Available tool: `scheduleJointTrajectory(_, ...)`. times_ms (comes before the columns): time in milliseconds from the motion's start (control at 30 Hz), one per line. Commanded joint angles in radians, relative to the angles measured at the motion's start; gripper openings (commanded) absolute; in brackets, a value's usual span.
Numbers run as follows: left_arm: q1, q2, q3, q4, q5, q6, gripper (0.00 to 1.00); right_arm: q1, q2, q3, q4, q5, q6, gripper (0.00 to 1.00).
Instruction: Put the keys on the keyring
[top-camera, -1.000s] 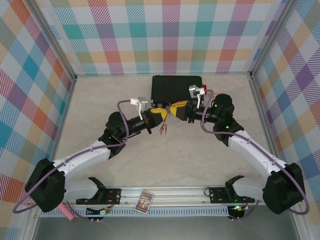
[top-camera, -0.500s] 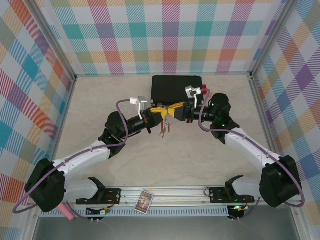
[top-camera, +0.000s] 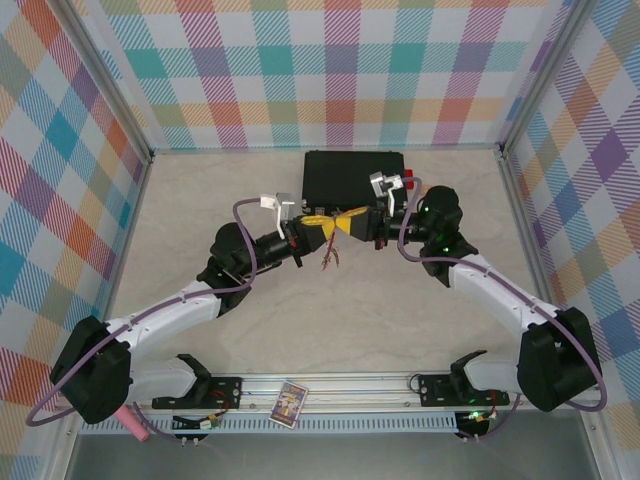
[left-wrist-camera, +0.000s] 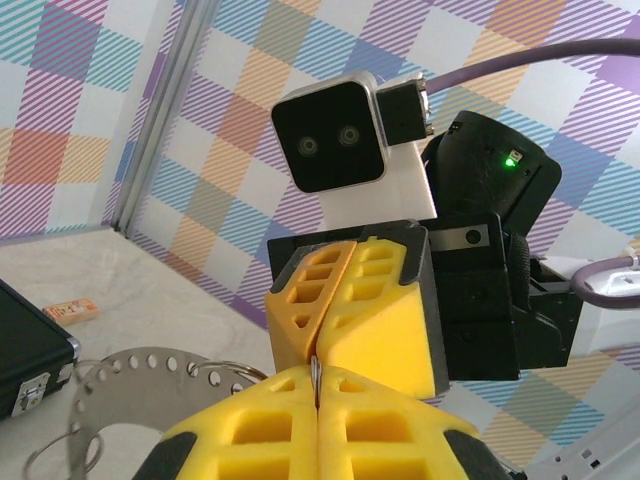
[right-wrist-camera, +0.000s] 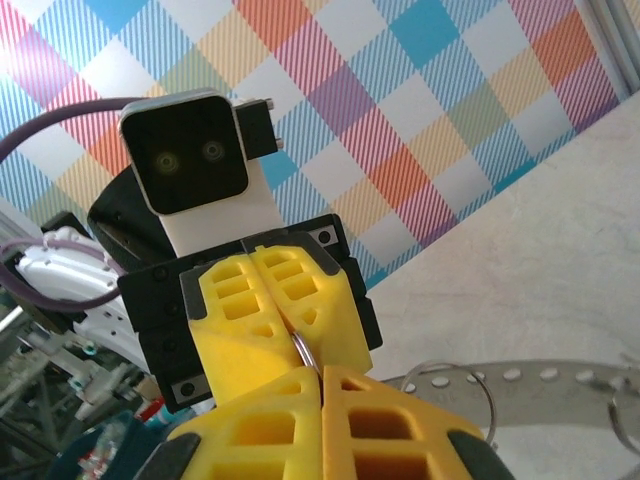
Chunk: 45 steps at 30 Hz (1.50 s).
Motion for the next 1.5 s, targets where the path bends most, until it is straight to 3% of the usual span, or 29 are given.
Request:
scheduleJointTrajectory(0, 0.004, 0.005, 0.042, 0.060, 0.035, -0.019, 0.00, 0.000, 0.008, -0.008, 0.075, -0.042, 0.008, 0.00)
scheduleJointTrajectory(100, 0.005, 0.004, 0.045, 0.054, 0.039, -0.019, 0.01, 0.000, -0.004, -0.015, 0.077, -0.025, 0.006, 0.00)
scheduleJointTrajectory(200, 0.005, -0.002, 0.043, 0.044, 0.043, -0.018, 0.12, -0.001, -0.015, -0.021, 0.061, 0.000, -0.011, 0.00)
scheduleJointTrajectory(367, 0.017, -0.028, 0.030, 0.019, 0.035, -0.010, 0.21, -0.008, -0.025, -0.028, 0.060, 0.013, -0.015, 0.00)
scheduleJointTrajectory(867, 0.038, -0.026, 0.031, -0.034, 0.072, 0.023, 0.18, -0.016, -0.026, -0.027, 0.062, -0.002, -0.007, 0.00)
scheduleJointTrajectory(1233, 0.062, -0.074, 0.007, -0.056, -0.014, 0.050, 0.21, -0.017, -0.022, -0.030, 0.066, -0.005, -0.009, 0.00)
scheduleJointTrajectory(1467, 0.070, -0.057, 0.008, -0.076, -0.003, 0.049, 0.24, -0.017, -0.020, -0.034, 0.076, -0.004, -0.007, 0.00)
